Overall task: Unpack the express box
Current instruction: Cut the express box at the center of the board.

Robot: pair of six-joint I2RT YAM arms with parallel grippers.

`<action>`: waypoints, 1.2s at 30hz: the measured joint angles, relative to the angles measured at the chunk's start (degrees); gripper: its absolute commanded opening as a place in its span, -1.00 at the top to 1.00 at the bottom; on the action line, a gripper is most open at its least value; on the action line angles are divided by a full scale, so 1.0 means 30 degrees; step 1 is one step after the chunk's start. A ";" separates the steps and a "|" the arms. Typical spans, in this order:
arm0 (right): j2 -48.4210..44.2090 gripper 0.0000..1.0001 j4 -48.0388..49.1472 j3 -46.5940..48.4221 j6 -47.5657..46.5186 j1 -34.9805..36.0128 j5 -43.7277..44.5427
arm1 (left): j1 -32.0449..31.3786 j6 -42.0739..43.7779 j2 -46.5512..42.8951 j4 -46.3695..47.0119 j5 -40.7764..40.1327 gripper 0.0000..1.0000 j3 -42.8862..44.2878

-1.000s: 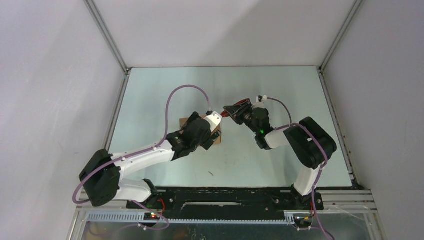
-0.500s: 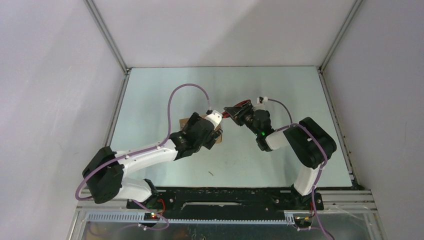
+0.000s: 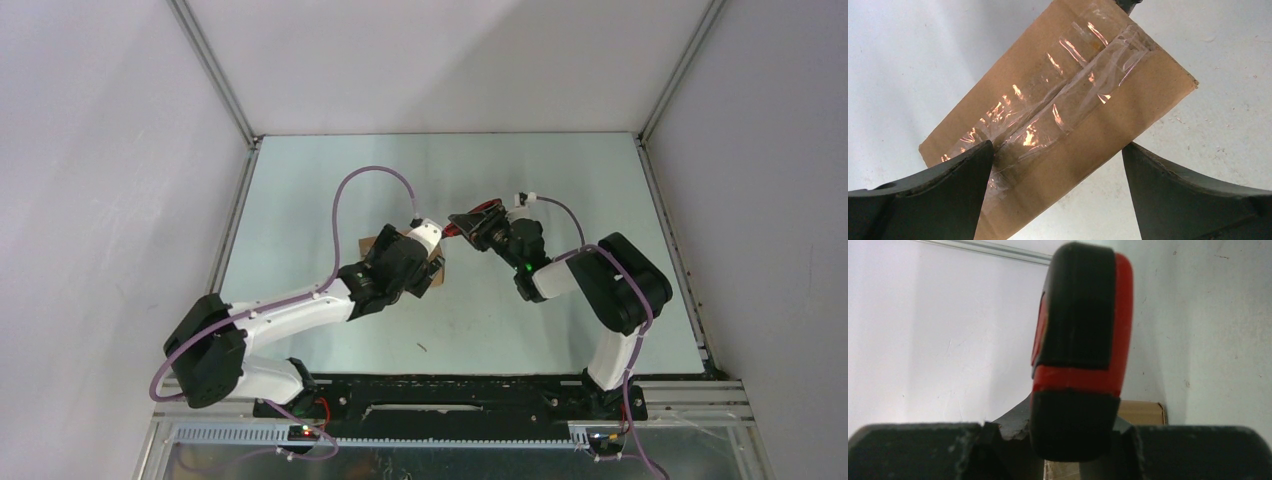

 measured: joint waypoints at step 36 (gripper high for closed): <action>0.0015 1.00 0.0736 -0.0452 -0.0197 -0.0211 -0.1625 | 0.0175 -0.0146 -0.0109 -0.0087 0.0087 -0.99 0.0000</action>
